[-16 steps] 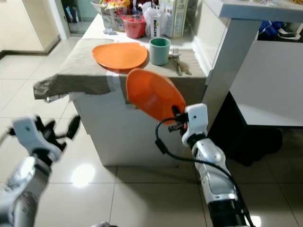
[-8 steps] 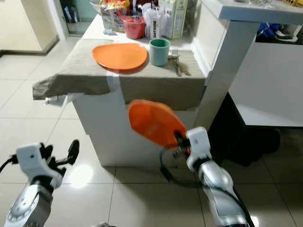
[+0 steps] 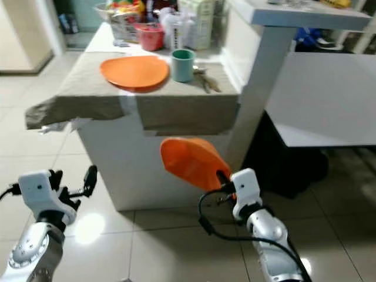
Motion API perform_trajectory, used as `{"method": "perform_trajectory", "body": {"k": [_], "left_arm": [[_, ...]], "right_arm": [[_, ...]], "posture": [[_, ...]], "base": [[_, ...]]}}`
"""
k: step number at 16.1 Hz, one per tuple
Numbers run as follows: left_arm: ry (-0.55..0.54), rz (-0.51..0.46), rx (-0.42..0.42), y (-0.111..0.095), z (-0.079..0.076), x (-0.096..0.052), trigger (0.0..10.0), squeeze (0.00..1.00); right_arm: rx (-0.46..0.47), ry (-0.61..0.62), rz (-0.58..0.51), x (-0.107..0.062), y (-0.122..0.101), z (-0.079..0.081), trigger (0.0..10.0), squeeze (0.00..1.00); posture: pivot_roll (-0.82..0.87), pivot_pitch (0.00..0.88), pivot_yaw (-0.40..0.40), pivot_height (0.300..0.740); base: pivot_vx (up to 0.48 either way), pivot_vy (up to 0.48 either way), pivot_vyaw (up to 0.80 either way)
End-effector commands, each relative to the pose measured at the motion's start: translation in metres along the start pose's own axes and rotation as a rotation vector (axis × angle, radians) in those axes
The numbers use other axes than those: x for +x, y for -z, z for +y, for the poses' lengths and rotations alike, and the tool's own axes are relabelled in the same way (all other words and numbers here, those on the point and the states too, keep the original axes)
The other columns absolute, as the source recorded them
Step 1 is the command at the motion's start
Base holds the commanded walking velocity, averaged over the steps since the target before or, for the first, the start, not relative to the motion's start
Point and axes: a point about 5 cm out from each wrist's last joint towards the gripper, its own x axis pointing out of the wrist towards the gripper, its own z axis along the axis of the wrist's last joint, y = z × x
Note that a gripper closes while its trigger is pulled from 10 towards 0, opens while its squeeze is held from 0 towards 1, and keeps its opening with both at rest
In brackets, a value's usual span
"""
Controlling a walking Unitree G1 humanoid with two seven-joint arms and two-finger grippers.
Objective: Setting the table
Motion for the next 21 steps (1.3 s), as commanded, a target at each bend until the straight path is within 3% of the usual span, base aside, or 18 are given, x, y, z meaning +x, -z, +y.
{"method": "perform_trajectory", "body": {"k": [1, 3, 7, 17, 21], "left_arm": [[-0.002, 0.002, 0.008, 0.000, -0.002, 0.004, 10.0, 1.00], [-0.005, -0.005, 0.007, -0.003, -0.004, 0.007, 10.0, 1.00], [-0.002, -0.008, 0.000, -0.005, -0.008, 0.008, 10.0, 1.00], [-0.035, -0.004, -0.004, -0.005, -0.012, 0.015, 10.0, 1.00], [-0.048, -0.004, -0.002, -0.005, -0.012, 0.019, 10.0, 1.00]], "right_arm": [[-0.024, 0.007, -0.047, 0.004, -0.008, -0.005, 0.0, 0.00], [-0.032, 0.006, -0.060, 0.006, -0.010, -0.007, 0.0, 0.00], [-0.089, 0.037, -0.186, 0.012, -0.046, -0.018, 0.0, 0.00], [-0.093, 0.010, -0.224, 0.013, -0.063, -0.004, 0.0, 0.00], [-0.098, 0.010, -0.226, 0.013, -0.067, -0.003, 0.0, 0.00]], "posture": [[-0.11, 0.000, 0.018, 0.740], [-0.12, 0.000, 0.019, 0.740], [-0.12, 0.000, 0.021, 0.740], [-0.12, 0.000, 0.023, 0.740], [-0.12, 0.000, 0.023, 0.740]], "base": [[0.000, -0.469, 0.00], [0.000, -0.469, 0.00], [0.000, -0.459, 0.00], [0.000, -0.438, 0.00], [0.263, -0.398, 0.00]]}}
